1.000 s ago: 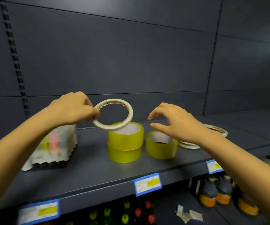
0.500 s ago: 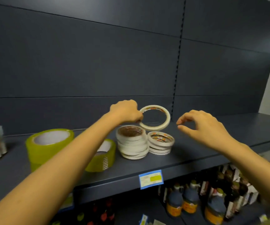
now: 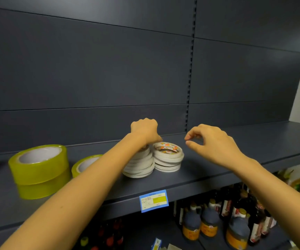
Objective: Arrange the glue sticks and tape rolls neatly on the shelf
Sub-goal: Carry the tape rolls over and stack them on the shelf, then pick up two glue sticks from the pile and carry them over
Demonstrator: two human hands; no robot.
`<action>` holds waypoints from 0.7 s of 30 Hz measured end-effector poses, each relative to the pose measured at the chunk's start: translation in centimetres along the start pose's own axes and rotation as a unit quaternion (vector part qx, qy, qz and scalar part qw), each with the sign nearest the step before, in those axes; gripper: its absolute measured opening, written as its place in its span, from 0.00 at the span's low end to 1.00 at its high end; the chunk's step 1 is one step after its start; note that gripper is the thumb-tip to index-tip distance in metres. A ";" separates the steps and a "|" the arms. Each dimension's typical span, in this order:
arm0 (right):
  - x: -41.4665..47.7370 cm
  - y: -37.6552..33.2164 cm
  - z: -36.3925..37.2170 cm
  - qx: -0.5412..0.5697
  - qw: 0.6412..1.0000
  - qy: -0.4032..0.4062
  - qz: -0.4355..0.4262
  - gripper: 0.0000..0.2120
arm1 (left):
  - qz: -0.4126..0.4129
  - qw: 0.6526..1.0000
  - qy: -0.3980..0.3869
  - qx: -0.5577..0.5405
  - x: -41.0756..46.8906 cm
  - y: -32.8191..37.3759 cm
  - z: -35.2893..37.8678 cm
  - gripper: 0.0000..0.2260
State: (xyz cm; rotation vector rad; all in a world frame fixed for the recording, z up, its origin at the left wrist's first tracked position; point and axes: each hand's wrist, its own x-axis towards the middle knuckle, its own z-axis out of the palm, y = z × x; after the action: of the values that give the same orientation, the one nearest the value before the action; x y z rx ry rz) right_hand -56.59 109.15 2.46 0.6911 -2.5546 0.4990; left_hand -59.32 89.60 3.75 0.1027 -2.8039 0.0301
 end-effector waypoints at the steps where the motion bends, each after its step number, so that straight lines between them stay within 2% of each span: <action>1: 0.3 -0.5 0.3 0.004 1.000 -0.001 -0.008 0.05 | -0.003 0.999 0.036 -0.006 -0.5 -0.7 -0.3 0.15; 4: 1.4 -2.7 1.3 0.018 0.999 -0.003 -0.039 0.05 | -0.022 0.992 0.122 0.026 -2.8 -4.1 -1.8 0.15; 6: 2.2 -4.9 2.2 0.027 0.997 -0.006 -0.069 0.06 | -0.046 0.987 0.147 0.054 -5.2 -7.1 -2.9 0.15; 13: 3.9 -16.8 5.6 0.110 0.974 -0.052 -0.189 0.07 | -0.185 0.969 0.127 0.104 -16.5 -20.0 -6.0 0.15; 21: 2.5 -32.7 8.9 0.138 0.937 -0.096 -0.305 0.10 | -0.309 0.934 0.104 0.144 -30.1 -31.4 -8.6 0.14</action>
State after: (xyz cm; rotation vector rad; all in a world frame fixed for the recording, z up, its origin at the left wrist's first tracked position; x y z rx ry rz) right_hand -43.62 77.82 3.55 1.6319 -2.2736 0.5933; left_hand -25.79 60.60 2.21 0.9803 -2.4164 0.2821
